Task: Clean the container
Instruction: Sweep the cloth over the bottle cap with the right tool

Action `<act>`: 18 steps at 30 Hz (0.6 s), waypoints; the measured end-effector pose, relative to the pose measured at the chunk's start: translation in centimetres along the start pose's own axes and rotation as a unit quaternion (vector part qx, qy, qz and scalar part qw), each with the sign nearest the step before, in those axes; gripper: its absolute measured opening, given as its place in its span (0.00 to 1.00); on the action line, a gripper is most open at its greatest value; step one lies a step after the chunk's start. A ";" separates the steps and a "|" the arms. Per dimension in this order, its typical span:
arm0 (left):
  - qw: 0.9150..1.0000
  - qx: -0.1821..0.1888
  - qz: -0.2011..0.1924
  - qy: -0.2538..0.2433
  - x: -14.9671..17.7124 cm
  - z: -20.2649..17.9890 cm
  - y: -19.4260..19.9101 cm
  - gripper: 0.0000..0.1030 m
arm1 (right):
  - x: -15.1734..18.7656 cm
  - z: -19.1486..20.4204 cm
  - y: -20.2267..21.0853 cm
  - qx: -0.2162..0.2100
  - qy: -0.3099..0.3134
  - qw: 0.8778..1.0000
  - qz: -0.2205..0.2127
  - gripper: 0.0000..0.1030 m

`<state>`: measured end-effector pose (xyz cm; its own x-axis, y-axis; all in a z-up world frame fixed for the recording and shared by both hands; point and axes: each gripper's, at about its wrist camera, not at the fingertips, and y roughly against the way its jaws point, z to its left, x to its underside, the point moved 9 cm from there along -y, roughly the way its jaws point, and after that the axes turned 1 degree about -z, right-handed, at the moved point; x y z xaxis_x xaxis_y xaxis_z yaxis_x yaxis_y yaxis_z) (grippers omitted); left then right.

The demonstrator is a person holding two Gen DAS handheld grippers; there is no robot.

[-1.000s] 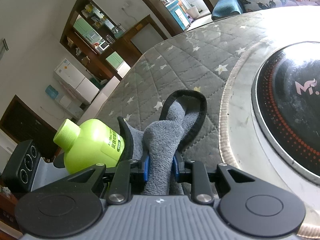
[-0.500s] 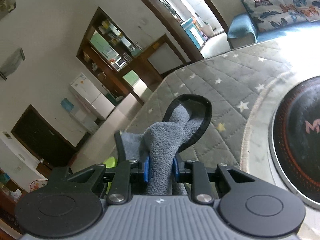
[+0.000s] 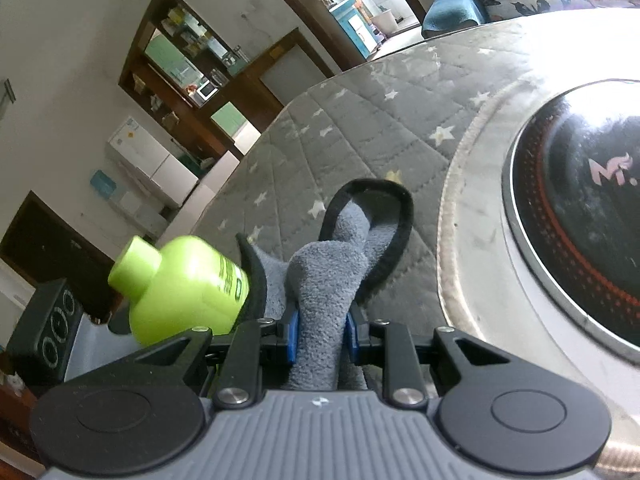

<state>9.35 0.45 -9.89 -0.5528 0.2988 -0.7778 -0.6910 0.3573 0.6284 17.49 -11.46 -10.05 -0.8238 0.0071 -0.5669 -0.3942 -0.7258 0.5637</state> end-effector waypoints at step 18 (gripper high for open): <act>1.000 0.000 0.000 0.000 -0.1 0.1 -0.2 1.00 | -3.2 2.8 2.0 -0.033 0.001 0.998 -0.049 0.22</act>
<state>9.57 0.46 -9.92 -0.5530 0.2987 -0.7778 -0.6910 0.3573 0.6284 18.16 -11.01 -5.46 -0.7817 0.0798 -0.6186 -0.4453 -0.7658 0.4640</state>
